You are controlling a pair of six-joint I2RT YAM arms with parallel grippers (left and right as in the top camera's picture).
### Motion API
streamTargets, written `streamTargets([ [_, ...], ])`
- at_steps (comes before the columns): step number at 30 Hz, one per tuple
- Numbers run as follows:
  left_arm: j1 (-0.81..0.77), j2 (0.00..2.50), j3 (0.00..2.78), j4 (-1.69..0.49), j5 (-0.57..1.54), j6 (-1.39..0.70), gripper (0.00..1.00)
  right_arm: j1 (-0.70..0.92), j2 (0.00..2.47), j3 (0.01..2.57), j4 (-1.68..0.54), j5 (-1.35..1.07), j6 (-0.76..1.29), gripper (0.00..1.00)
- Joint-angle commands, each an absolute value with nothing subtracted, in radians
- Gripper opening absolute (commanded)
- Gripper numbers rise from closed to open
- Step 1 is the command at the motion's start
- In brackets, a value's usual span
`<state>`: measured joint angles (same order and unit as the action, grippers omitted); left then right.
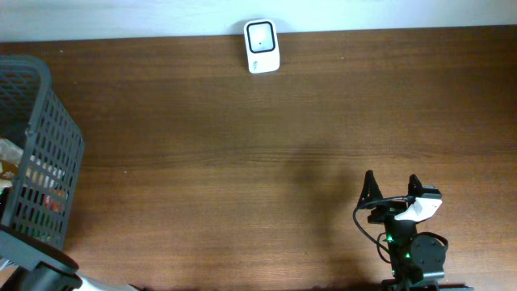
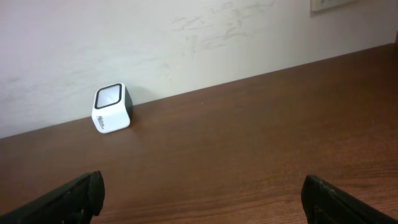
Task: Scan the item barcode
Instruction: 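Reach the left gripper into the basket and grasp the green-lidded jar, then carry the green-lidded jar with the left gripper and set it mid-table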
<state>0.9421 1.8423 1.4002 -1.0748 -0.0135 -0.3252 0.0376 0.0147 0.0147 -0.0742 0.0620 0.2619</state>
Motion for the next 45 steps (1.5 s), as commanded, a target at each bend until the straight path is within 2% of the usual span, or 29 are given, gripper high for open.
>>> streamTargets([
  [1, 0.952, 1.84, 1.337, -1.039, 0.006, -0.321, 0.79, 0.046, 0.008, 0.006, -0.075, 0.063, 0.266, 0.98],
  [8, 0.952, 1.84, 1.355, -1.034, 0.05, -0.32, 0.57, 0.046, 0.008, 0.006, -0.075, 0.063, 0.266, 0.98],
  [18, 0.952, 1.84, 1.652, -1.213, 0.112, -0.319, 0.47, 0.046, 0.008, 0.006, -0.075, 0.063, 0.266, 0.98],
  [24, 0.92, 1.829, 2.019, -1.376, 0.181, -0.32, 0.49, 0.046, 0.008, 0.006, -0.075, 0.063, 0.266, 0.98],
  [27, 0.819, 1.795, 2.236, -1.432, 0.18, -0.319, 0.49, 0.046, 0.008, 0.006, -0.075, 0.063, 0.266, 0.98],
  [31, 0.608, 1.726, 2.377, -1.435, 0.175, -0.318, 0.49, 0.046, 0.008, 0.006, -0.075, 0.063, 0.266, 0.98],
  [38, 0.013, 1.758, 2.346, -1.434, 0.052, -0.183, 0.52, 0.046, 0.008, 0.006, -0.075, 0.063, 0.266, 0.98],
  [40, -0.11, 1.82, 2.337, -1.449, 0.052, -0.131, 0.53, 0.046, 0.008, 0.006, -0.075, 0.063, 0.266, 0.98],
  [45, -0.301, 1.97, 2.337, -1.493, 0.064, -0.105, 0.52, 0.046, 0.008, 0.006, -0.075, 0.063, 0.266, 0.98],
])
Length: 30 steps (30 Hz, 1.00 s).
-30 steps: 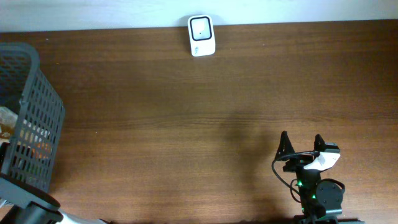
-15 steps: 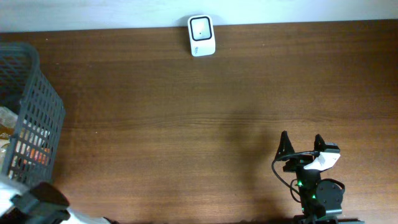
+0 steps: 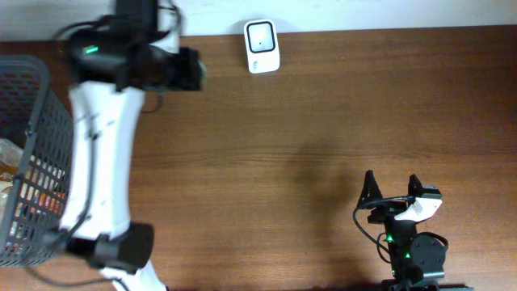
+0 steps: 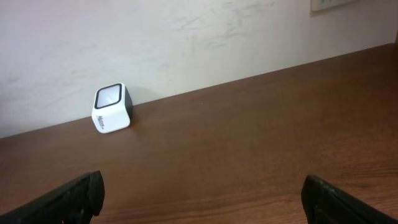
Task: Scan the item barcode
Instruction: 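Carry the green-lidded jar with the left gripper and set it mid-table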
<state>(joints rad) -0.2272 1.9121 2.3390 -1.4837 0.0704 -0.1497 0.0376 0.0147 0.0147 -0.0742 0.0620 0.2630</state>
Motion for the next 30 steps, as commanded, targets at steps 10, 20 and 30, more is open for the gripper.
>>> streamTargets([
  [10, -0.618, 2.302, 2.337, -1.44, 0.093, -0.11, 0.55, 0.046, 0.008, 0.006, -0.075, 0.063, 0.266, 0.98],
  [20, -0.797, 2.52, 2.337, -1.311, 0.161, -0.111, 0.57, 0.046, 0.008, 0.006, -0.075, 0.063, 0.266, 0.98],
  [30, -0.73, 2.518, 2.425, -1.285, 0.15, -0.111, 0.99, 0.046, 0.008, 0.006, -0.075, 0.063, 0.266, 0.98],
])
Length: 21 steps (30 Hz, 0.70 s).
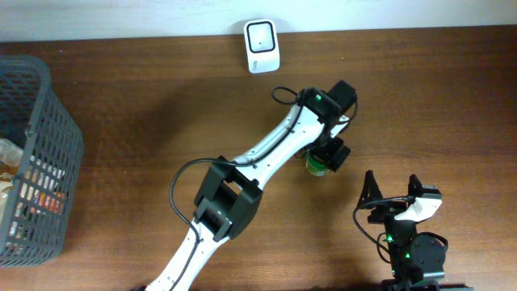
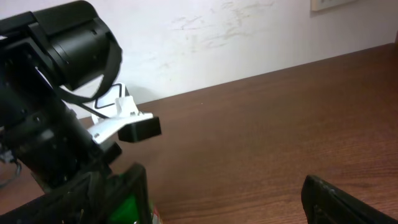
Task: Scan the item barcode
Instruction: 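Carry the green-lidded jar with the left gripper and set it mid-table, then reach the left gripper into the basket and grasp the paper bag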
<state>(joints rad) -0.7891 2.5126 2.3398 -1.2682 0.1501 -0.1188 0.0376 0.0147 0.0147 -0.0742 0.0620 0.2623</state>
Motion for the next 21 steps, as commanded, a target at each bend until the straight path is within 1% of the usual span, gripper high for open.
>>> streamTargets([
  [1, -0.711, 2.513, 2.471, -1.3, 0.151, -0.11, 0.99, 0.046, 0.008, 0.006, -0.075, 0.063, 0.266, 0.98],
  [3, -0.661, 2.492, 2.637, -1.356, 0.181, -0.11, 0.99, 0.046, 0.008, 0.006, -0.075, 0.063, 0.266, 0.98],
  [6, -0.616, 2.471, 2.802, -1.409, 0.227, -0.11, 0.99, 0.046, 0.008, 0.006, -0.075, 0.063, 0.266, 0.98],
  [8, -0.578, 2.453, 2.896, -1.463, 0.211, -0.11, 0.99, 0.046, 0.008, 0.006, -0.075, 0.063, 0.266, 0.98],
  [9, -0.535, 2.432, 2.944, -1.507, 0.186, -0.113, 0.99, 0.046, 0.008, 0.006, -0.075, 0.063, 0.266, 0.98],
  [13, -0.306, 2.316, 3.092, -1.657, 0.021, -0.24, 0.99, 0.046, 0.008, 0.006, -0.075, 0.063, 0.266, 0.99],
  [14, -0.225, 2.274, 3.134, -1.689, -0.021, -0.275, 0.99, 0.046, 0.008, 0.006, -0.075, 0.063, 0.266, 0.98],
  [15, -0.123, 2.216, 3.138, -1.688, -0.027, -0.289, 0.99, 0.046, 0.008, 0.006, -0.075, 0.063, 0.266, 0.98],
  [17, 0.019, 2.157, 3.138, -1.688, -0.025, -0.336, 0.99, 0.046, 0.008, 0.006, -0.075, 0.063, 0.266, 0.98],
  [19, 0.213, 2.118, 3.137, -1.688, -0.021, -0.381, 0.99, 0.046, 0.008, 0.006, -0.075, 0.063, 0.266, 0.98],
  [21, 0.329, 2.116, 3.133, -1.688, -0.015, -0.393, 0.99, 0.046, 0.008, 0.006, -0.075, 0.063, 0.266, 0.98],
])
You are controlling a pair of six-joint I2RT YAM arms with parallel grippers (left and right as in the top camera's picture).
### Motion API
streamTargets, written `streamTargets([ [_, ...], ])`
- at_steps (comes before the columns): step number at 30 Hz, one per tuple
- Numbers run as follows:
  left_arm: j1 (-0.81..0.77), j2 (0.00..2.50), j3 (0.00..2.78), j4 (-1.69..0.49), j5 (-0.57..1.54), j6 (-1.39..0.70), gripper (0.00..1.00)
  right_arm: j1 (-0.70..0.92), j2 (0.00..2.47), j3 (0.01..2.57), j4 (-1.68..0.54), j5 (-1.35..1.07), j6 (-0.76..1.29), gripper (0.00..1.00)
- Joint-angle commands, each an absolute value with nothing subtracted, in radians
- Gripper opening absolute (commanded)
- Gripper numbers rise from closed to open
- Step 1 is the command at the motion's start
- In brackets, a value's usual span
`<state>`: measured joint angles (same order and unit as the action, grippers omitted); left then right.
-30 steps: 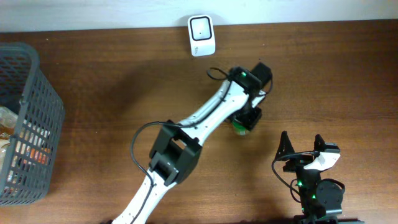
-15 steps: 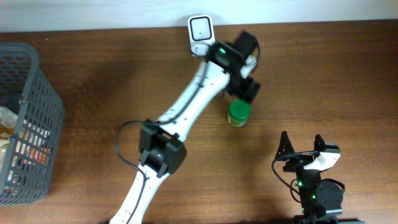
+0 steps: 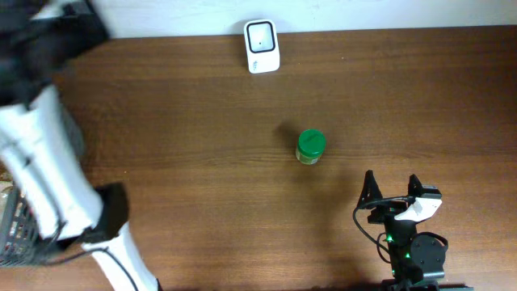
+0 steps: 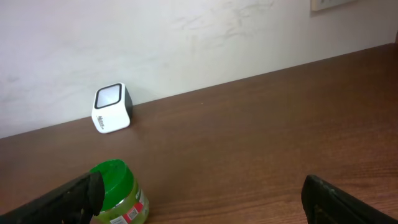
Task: Scan the item barcode
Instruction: 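Reach the left gripper into the basket and grasp the paper bag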
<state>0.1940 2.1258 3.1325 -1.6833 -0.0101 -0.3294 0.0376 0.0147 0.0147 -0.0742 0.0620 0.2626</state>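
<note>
A small jar with a green lid (image 3: 311, 146) stands upright on the brown table (image 3: 202, 162), a little ahead and left of my right gripper (image 3: 392, 187). In the right wrist view the jar (image 4: 118, 191) sits just inside the left finger (image 4: 78, 198), showing a red and white label. That gripper (image 4: 202, 196) is open and holds nothing. The white barcode scanner (image 3: 262, 46) stands at the back edge by the wall, and the wrist view shows this scanner (image 4: 112, 108) too. My left arm (image 3: 40, 162) is a blur at the far left. Its gripper (image 3: 56, 28) is too smeared to read.
A dark mesh basket (image 3: 12, 230) with packaged goods sits at the left edge, mostly hidden behind the left arm. A pale wall (image 4: 186, 43) runs along the table's back edge.
My left gripper was at the green-lidded jar in the middle right of the table. Now the jar stands alone there and the left arm is at the far left. The right arm has not moved.
At first only the scanner was on the table, with the left arm low by the basket. Then the left arm reached toward the back, left of the scanner. Then its gripper was at the jar ahead of my right gripper. Now the jar stands free.
</note>
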Motion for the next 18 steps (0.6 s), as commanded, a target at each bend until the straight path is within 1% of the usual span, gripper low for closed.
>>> streamTargets([
  [1, 0.392, 2.116, 3.116, -1.688, -0.014, -0.416, 0.99, 0.046, 0.008, 0.006, -0.075, 0.063, 0.266, 0.98],
  [4, 0.541, 2.116, 3.01, -1.688, 0.001, -0.459, 0.99, 0.046, 0.008, 0.006, -0.075, 0.063, 0.266, 0.98],
  [7, 0.644, 2.116, 2.787, -1.688, -0.022, -0.479, 0.99, 0.046, 0.008, 0.006, -0.075, 0.063, 0.266, 0.99],
  [9, 0.678, 2.116, 2.68, -1.688, -0.068, -0.49, 0.99, 0.046, 0.008, 0.006, -0.075, 0.063, 0.266, 0.98],
  [12, 0.713, 2.116, 2.496, -1.674, -0.196, -0.49, 0.99, 0.046, 0.008, 0.006, -0.075, 0.063, 0.266, 0.98],
  [15, 0.735, 2.116, 2.319, -1.591, -0.23, -0.488, 0.99, 0.046, 0.008, 0.006, -0.075, 0.063, 0.266, 0.98],
  [18, 0.748, 2.116, 2.112, -1.449, -0.232, -0.477, 0.99, 0.046, 0.008, 0.006, -0.075, 0.063, 0.266, 0.98],
])
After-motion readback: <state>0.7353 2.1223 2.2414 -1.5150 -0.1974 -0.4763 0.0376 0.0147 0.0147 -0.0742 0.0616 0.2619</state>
